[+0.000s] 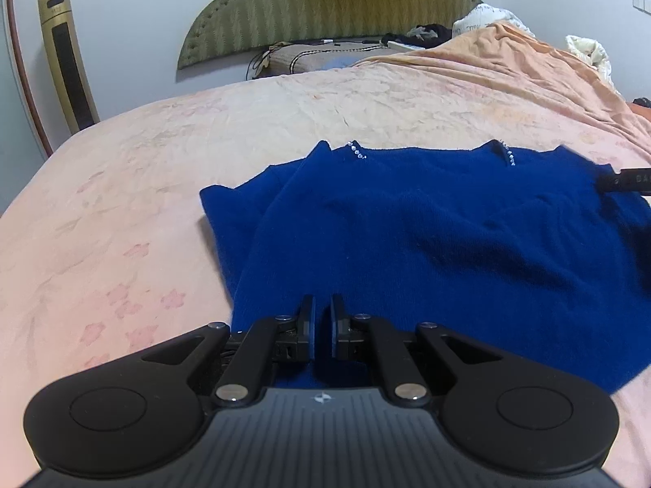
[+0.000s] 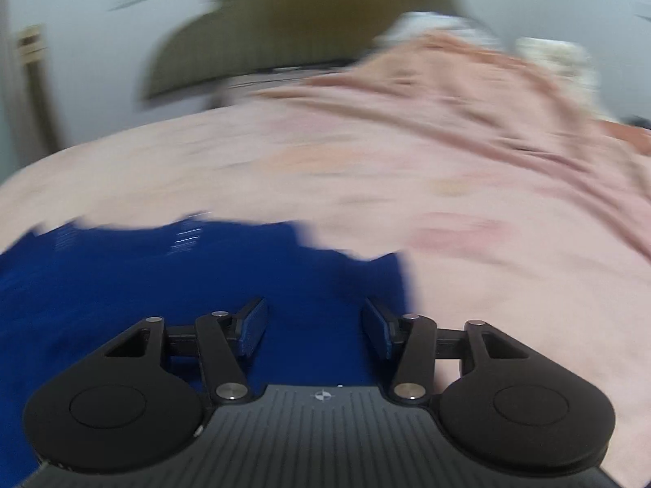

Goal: Fold small clothes

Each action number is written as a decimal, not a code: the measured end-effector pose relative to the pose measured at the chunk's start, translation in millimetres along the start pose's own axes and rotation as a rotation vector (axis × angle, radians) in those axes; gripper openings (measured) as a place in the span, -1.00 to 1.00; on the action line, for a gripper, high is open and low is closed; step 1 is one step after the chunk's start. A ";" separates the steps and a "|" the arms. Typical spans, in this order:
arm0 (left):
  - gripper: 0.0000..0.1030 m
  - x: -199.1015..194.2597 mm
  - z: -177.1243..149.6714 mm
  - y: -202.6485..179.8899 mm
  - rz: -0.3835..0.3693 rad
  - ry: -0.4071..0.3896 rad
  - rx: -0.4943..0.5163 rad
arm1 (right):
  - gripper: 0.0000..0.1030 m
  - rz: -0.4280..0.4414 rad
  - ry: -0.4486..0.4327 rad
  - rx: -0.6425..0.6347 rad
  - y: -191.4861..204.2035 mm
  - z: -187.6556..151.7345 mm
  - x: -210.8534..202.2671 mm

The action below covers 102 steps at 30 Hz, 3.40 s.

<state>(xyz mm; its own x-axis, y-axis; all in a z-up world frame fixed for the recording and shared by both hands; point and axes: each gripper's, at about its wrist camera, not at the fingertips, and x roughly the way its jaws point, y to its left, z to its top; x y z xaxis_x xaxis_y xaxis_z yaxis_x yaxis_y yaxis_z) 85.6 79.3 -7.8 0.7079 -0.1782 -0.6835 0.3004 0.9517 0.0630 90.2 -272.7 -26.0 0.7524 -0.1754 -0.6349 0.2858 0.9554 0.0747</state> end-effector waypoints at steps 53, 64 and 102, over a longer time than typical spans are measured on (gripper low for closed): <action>0.82 -9.8 -43.4 -29.5 0.094 -0.104 -0.013 | 1.00 0.050 -0.023 -0.127 69.9 -68.6 -52.2; 0.99 -21.8 -36.9 -16.6 -0.006 -0.059 0.001 | 0.99 0.040 -0.053 -0.092 68.5 -69.5 -60.2; -0.64 114.3 91.3 73.3 -0.256 0.119 -0.138 | -0.36 0.149 -0.287 -0.936 352.4 -148.5 -108.4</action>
<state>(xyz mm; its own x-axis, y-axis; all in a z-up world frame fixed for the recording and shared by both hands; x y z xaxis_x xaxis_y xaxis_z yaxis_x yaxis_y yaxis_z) 247.0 105.9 -14.9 0.5381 -0.3941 -0.7450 0.3645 0.9058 -0.2159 21.3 118.3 -45.0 0.8933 0.0291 -0.4485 -0.3147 0.7530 -0.5779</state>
